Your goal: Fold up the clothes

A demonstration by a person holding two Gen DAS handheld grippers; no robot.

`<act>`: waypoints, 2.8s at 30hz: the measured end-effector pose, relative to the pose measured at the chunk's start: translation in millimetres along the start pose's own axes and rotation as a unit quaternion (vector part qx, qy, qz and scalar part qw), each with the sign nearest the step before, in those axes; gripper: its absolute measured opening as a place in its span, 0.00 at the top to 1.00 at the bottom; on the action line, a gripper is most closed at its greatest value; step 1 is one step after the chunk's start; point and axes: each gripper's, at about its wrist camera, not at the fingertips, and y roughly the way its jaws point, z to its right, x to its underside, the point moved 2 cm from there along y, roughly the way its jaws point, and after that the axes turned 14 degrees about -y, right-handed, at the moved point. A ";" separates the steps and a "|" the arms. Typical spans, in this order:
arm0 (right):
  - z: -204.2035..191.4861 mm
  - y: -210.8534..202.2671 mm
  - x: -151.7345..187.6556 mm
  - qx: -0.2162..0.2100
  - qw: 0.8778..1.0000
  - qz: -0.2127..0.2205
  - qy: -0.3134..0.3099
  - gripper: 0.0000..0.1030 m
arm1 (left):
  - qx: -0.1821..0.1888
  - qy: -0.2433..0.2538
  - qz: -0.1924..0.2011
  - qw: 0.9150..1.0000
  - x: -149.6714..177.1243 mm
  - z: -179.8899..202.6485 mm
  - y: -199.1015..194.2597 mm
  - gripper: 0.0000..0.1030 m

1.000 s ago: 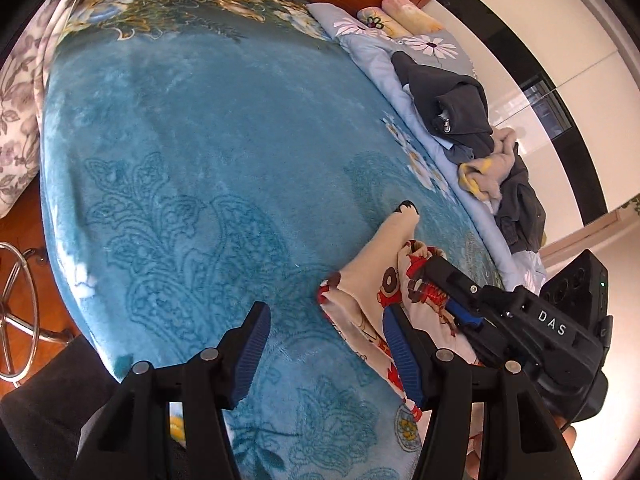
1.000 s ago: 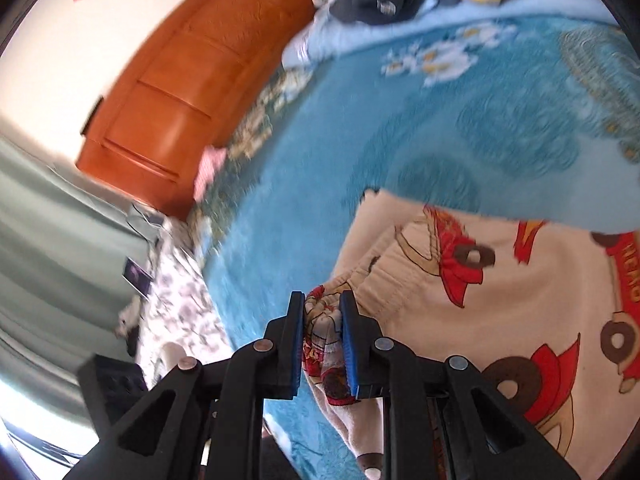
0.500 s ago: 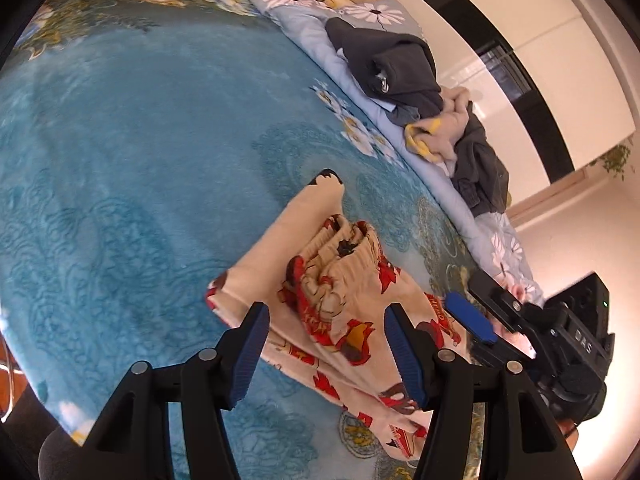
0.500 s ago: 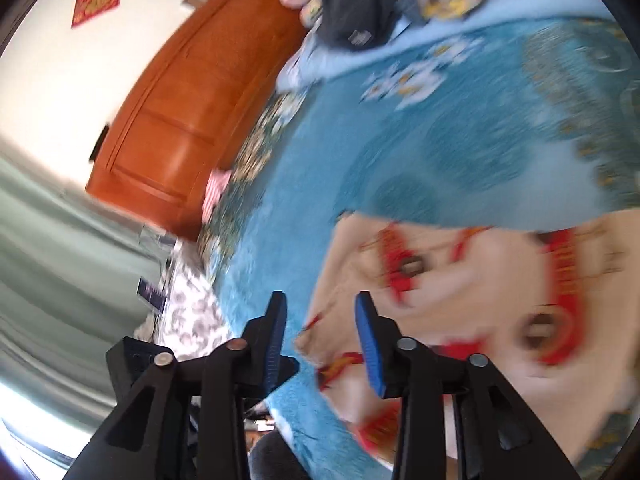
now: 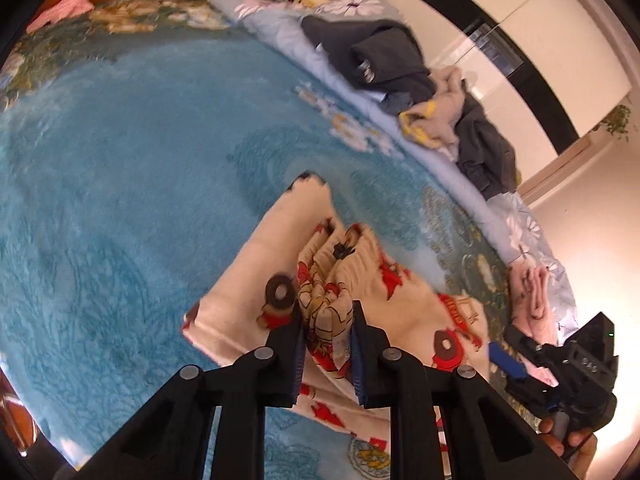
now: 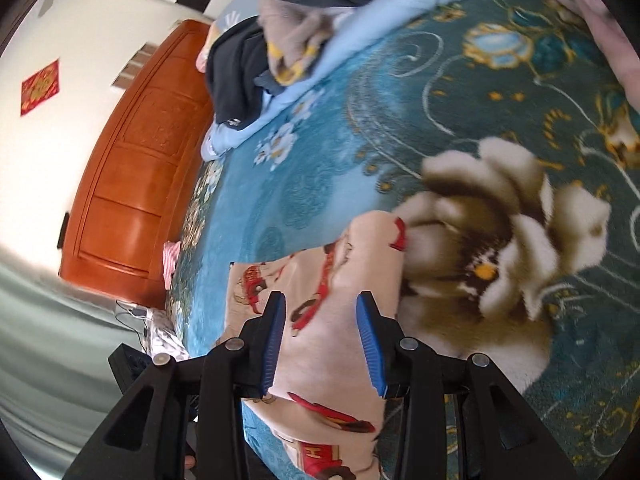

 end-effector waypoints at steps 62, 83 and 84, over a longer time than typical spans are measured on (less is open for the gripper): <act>11.0 53.2 27.7 -0.048 0.998 -0.044 0.013 0.78 | -0.021 0.048 -0.070 0.996 -34.7 -21.6 35.2 0.71; 107.5 -238.5 -82.5 0.033 0.989 0.108 -0.092 0.83 | 0.182 0.191 -0.194 0.945 70.7 345.3 124.6 0.73; 117.3 -255.1 -89.4 0.045 0.988 0.110 -0.095 0.83 | 0.182 0.206 -0.199 0.941 80.5 364.0 132.9 0.73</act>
